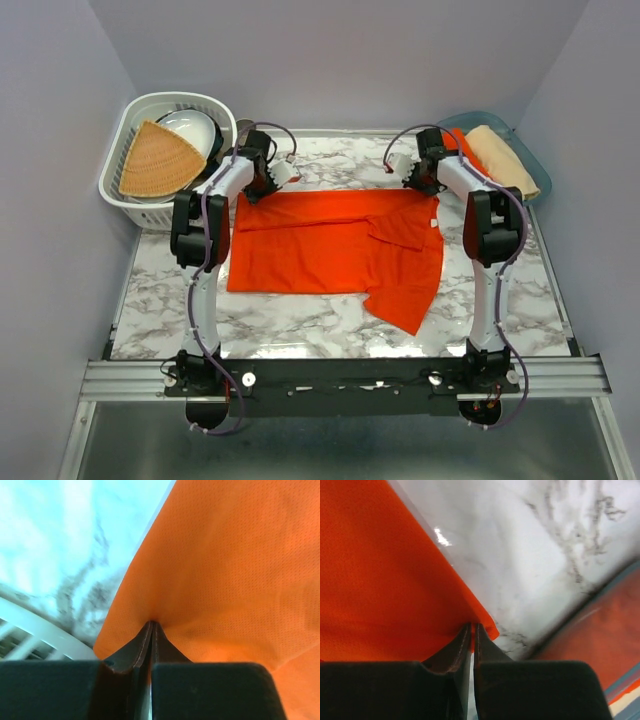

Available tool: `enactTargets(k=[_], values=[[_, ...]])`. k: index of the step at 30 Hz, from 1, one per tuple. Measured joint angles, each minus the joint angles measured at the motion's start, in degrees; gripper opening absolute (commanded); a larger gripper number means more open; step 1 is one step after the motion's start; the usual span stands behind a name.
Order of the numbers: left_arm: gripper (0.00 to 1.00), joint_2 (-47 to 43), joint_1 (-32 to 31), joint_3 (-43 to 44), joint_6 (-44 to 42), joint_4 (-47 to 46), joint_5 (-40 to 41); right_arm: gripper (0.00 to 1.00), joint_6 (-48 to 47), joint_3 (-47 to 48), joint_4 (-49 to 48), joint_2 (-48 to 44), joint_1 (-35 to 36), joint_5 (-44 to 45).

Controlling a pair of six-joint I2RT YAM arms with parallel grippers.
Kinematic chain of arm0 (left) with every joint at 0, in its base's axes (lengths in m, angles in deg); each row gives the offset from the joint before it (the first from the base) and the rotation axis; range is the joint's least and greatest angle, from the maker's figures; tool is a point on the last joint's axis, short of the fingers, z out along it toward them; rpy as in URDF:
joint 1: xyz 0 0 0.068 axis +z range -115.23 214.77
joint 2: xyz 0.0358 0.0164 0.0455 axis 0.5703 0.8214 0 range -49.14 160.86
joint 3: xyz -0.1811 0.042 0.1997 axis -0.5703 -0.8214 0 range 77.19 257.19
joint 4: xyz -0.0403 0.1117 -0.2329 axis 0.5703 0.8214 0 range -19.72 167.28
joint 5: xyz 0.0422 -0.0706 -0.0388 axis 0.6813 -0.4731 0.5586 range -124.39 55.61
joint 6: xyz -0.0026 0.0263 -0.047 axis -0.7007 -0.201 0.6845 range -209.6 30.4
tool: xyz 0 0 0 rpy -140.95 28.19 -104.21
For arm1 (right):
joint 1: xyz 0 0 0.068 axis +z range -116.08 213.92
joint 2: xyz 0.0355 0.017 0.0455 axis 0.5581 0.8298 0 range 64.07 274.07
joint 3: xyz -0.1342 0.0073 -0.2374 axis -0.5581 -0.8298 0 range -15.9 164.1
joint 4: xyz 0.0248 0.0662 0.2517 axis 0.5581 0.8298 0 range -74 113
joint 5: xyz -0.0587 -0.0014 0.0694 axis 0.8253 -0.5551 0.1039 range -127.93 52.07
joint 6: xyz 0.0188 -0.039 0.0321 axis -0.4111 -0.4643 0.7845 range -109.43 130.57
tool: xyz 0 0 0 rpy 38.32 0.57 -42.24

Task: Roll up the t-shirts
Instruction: Fold the T-shirt at the center of the board.

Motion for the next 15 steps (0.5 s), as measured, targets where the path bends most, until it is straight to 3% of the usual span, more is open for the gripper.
enactTargets(k=[4,8,11,15], values=[[0.2,1.6,-0.7,4.0,0.7,-0.3,0.1,0.21,0.0,5.0,-1.0,3.0,-0.9,0.7],[0.4,-1.1,-1.6,4.1,2.1,-0.7,-0.5,0.41,2.0,6.2,-1.0,1.8,-1.6,-0.3],[0.51,-6.8,-2.3,-0.1,3.1,-1.3,-2.1,0.47,4.9,-0.7,-2.1,-6.8,-1.6,-4.4],[0.59,-23.2,-4.2,-10.8,2.5,-2.2,-7.9,0.54,5.6,-13.1,-3.2,-23.1,-1.6,-12.0]])
